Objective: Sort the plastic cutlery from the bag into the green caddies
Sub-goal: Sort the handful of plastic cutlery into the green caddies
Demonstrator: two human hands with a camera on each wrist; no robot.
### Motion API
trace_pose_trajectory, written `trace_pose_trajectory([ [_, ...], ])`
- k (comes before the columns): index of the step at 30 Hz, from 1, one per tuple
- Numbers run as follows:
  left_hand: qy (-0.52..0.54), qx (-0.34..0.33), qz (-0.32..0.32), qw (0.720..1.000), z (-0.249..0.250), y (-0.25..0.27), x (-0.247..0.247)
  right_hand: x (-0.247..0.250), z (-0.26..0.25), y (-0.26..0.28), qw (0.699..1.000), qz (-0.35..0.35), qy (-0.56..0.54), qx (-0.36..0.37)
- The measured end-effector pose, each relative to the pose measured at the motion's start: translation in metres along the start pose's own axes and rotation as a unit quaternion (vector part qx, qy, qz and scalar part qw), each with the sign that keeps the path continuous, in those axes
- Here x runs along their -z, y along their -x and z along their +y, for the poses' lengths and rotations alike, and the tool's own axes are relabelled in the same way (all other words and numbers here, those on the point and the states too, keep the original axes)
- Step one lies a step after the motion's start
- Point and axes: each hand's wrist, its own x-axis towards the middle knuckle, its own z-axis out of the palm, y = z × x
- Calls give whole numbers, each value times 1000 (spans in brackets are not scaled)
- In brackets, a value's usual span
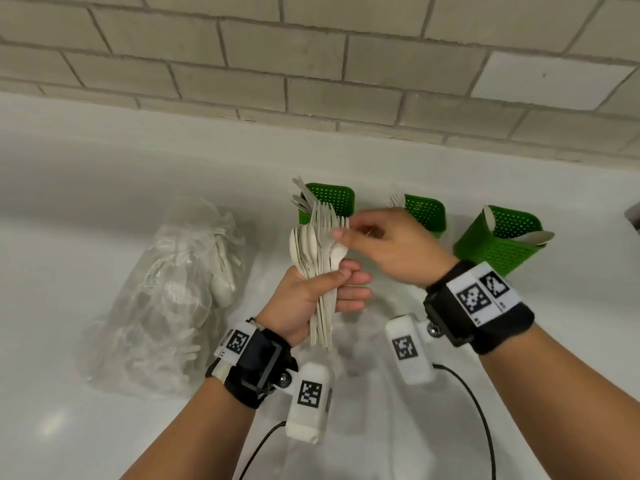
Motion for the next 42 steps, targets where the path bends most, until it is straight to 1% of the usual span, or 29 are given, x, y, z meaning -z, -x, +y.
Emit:
trace_pose_trajectory([
  [1,-8,-1,-8,1000,-1,0,-4,-2,4,5,1000,-7,-11,10],
  [2,-14,-1,-13,1000,-3,0,-8,-2,9,9,1000,0,-26,13],
  [6,-32,6,-34,999,-13,3,-21,8,27,27,995,30,-94,1],
  [7,-36,8,-36,999,-15,4,-25,13,30,33,993,46,-112,-5],
  [9,-43,11,-34,998,-18,5,-29,21,36,40,983,101,-154,-14],
  [12,-49,18,-34,998,-19,6,-34,40,43,49,957,183,-226,-23],
  [14,-59,23,-35,997,-19,6,-36,53,46,53,941,203,-272,-24],
  [18,-73,22,-38,996,-21,5,-41,69,47,60,941,171,-291,-20],
  [24,-114,8,-55,992,-28,5,-51,64,45,62,936,146,-319,-18],
  [27,-132,-14,-34,991,-33,4,-52,55,46,62,928,157,-336,-40],
  [30,-156,-37,5,987,-37,1,-50,44,46,63,934,158,-313,-73],
  [35,-154,-47,66,985,-43,-4,-51,36,47,61,930,181,-293,-128],
  [39,-158,-52,79,983,-44,-7,-54,34,47,61,938,176,-261,-147],
  [42,-150,-56,82,984,-43,-8,-55,43,49,65,930,176,-285,-150],
])
